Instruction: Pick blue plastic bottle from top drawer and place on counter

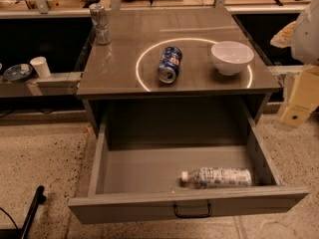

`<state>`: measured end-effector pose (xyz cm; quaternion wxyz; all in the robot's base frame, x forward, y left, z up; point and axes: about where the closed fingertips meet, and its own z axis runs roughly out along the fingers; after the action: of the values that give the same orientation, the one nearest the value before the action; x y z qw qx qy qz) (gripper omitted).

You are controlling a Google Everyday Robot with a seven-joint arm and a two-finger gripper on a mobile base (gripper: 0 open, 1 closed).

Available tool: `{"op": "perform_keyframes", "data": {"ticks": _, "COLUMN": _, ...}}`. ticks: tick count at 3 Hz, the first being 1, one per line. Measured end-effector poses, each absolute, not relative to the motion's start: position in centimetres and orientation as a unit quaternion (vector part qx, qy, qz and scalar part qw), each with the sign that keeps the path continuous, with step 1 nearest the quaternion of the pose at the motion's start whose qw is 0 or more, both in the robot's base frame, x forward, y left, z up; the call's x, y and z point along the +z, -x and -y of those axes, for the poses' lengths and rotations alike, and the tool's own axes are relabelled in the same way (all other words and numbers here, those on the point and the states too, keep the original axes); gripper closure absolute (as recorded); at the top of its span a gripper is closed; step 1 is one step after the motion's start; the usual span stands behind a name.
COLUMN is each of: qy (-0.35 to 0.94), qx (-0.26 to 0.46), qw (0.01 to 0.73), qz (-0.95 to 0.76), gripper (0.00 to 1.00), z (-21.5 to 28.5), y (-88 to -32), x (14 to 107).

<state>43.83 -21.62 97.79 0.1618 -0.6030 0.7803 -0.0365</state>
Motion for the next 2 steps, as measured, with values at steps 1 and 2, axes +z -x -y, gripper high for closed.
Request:
{"op": "perform_keyframes", "data": {"ticks": 1, "qy": 0.603, "qx": -0.037, "qw": 0.162, "qz": -0.78, "gripper": 0.0, "z": 21.6, "y": -43.8, "x": 97.8}}
{"op": "perform_keyframes", "data": {"ticks": 2, "qy": 0.652, "qx": -0.034, "qw": 0.125, "qz": -0.747, "gripper": 0.0, "z": 19.5, "y": -45.0, "x": 92.4}}
